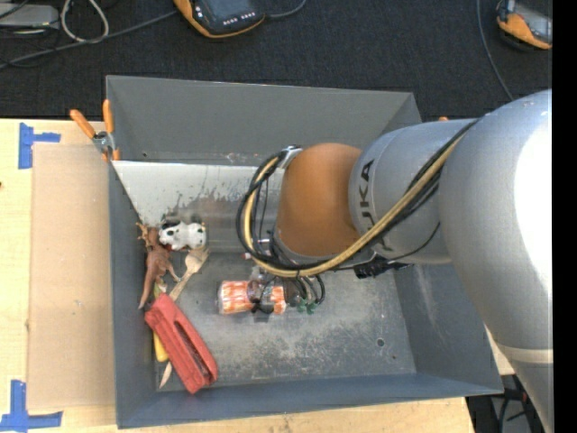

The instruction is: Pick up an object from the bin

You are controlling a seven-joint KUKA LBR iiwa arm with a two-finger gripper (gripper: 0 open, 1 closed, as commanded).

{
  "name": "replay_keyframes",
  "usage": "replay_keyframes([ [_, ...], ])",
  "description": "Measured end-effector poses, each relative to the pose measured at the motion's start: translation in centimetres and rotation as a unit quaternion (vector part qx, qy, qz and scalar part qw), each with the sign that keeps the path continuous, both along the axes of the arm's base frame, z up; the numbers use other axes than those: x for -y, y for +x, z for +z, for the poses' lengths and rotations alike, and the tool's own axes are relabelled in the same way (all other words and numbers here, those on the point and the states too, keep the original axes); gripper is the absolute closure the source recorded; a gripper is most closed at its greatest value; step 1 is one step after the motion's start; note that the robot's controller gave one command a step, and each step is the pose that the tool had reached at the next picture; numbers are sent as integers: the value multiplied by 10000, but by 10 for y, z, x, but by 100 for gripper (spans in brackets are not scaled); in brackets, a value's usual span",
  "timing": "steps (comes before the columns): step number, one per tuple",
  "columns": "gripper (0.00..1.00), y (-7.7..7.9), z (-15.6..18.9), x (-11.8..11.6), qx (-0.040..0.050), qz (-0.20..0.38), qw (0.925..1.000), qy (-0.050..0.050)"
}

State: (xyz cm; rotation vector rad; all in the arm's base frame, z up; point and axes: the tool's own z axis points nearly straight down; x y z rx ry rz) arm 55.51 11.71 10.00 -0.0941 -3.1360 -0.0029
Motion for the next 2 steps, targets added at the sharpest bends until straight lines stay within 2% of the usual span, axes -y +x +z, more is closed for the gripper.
replay_keyframes([
  [2, 100, 0, 94, 1, 2, 4, 10000, 2],
])
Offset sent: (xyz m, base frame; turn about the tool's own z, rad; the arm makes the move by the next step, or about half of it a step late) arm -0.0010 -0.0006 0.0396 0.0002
